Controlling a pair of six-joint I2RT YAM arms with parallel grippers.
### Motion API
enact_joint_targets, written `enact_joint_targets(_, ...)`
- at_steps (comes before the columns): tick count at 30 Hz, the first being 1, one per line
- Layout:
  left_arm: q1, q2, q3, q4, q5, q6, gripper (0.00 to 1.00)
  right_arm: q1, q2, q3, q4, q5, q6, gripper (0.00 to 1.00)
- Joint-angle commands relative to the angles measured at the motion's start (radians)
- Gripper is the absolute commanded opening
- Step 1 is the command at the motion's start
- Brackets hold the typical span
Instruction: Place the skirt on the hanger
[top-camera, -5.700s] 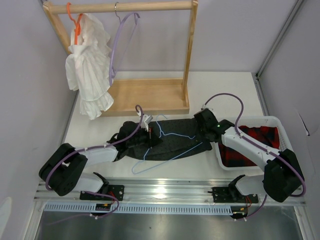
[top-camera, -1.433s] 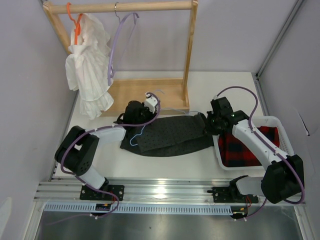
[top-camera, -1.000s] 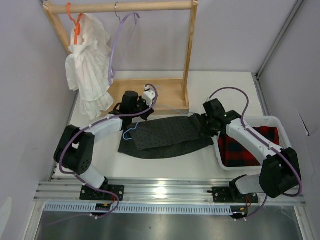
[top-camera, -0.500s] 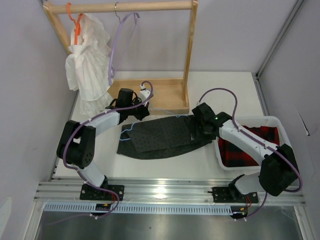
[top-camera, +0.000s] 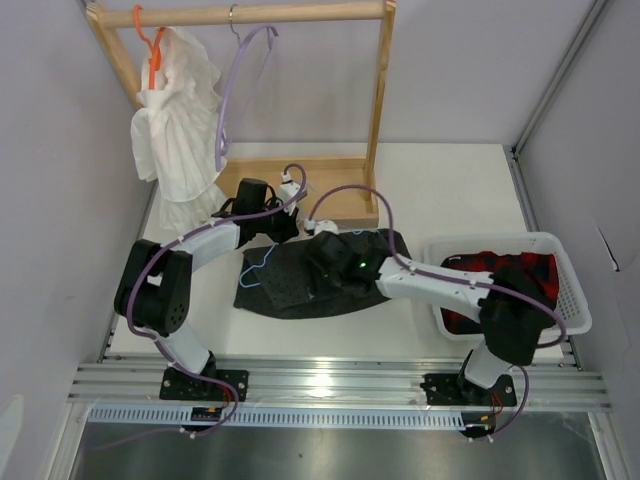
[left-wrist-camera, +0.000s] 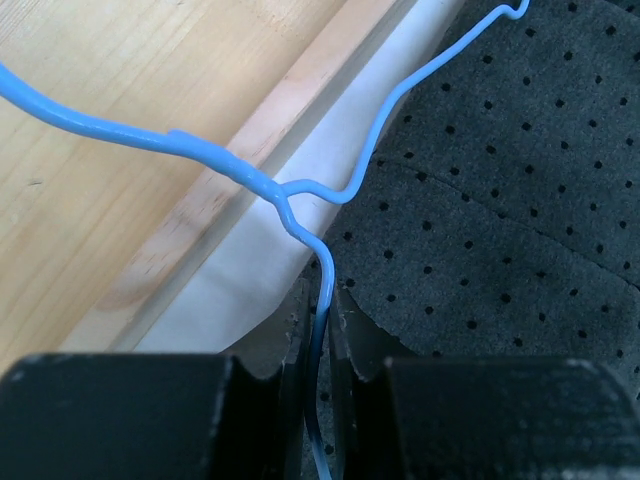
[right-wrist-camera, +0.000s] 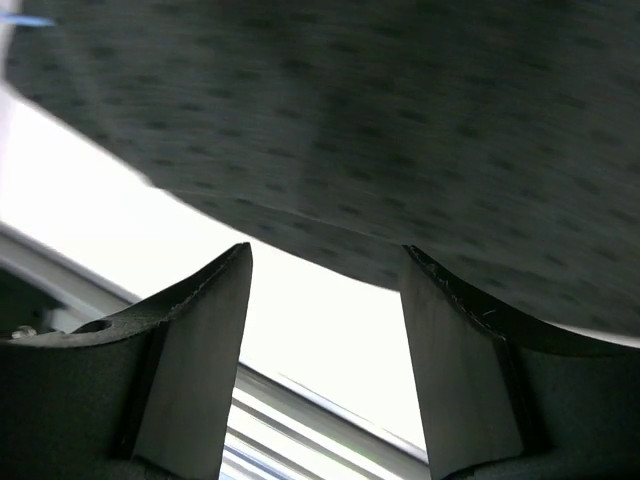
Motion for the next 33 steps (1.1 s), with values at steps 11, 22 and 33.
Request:
enact_joint_targets(11,0.007,0.006,0.037,0.003,0.046,0.012,0.16,0.225,0.393,0.377,0.167,0.184,-0.084,0.66)
enact_joint_targets(22,0.007,0.02,0.057,-0.006,0.052,0.009,0.16,0.246,0.559,0.479,0.052,0.324,-0.057,0.52)
enact_joint_targets(33,0.005,0.028,0.064,-0.005,0.062,0.003,0.15,0.292,0.473,0.392,0.054,0.375,-0.035,0.1)
